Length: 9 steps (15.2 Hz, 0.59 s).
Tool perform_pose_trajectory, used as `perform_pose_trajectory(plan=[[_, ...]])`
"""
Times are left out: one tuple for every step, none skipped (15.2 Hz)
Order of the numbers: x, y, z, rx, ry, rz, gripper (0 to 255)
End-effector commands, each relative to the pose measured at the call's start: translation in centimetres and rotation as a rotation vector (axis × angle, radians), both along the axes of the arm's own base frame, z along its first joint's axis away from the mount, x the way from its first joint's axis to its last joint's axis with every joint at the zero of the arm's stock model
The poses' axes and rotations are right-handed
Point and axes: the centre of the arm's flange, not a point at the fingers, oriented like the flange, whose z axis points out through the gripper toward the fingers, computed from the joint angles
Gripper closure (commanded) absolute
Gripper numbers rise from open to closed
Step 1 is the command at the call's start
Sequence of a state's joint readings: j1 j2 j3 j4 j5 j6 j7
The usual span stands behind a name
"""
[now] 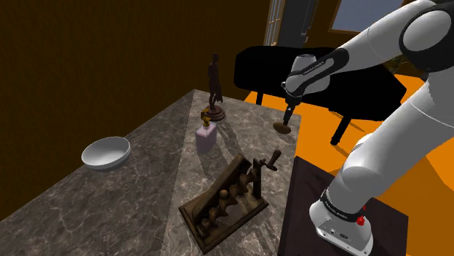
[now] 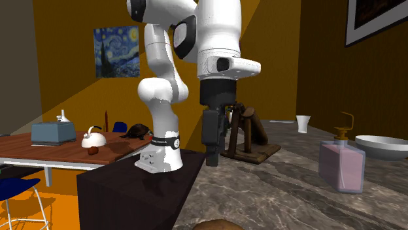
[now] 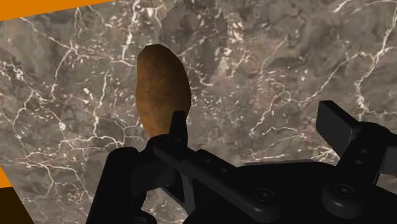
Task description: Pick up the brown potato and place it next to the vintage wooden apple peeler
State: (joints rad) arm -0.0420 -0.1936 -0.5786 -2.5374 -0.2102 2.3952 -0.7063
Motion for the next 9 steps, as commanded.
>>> perform_pose_trajectory(plan=[[0.7, -2.1, -1.8, -0.001, -0.014, 0.012, 0], [1.2, -2.9, -2.7, 0.001, -0.020, 0.017, 0], [1.6, -3.8, -3.6, 0.002, -0.026, 0.023, 0], [2.1, -4.7, -4.4, 0.004, -0.032, 0.028, 0], [2.5, -5.5, -5.3, 0.005, -0.038, 0.034, 0], [3.0, -6.4, -6.1, 0.007, -0.044, 0.039, 0], [3.4, -7.1, -6.8, 0.008, -0.049, 0.043, 0], [3.4, -7.1, -7.4, 0.008, -0.049, 0.043, 0], [3.5, -7.1, -7.9, 0.008, -0.050, 0.043, 0]])
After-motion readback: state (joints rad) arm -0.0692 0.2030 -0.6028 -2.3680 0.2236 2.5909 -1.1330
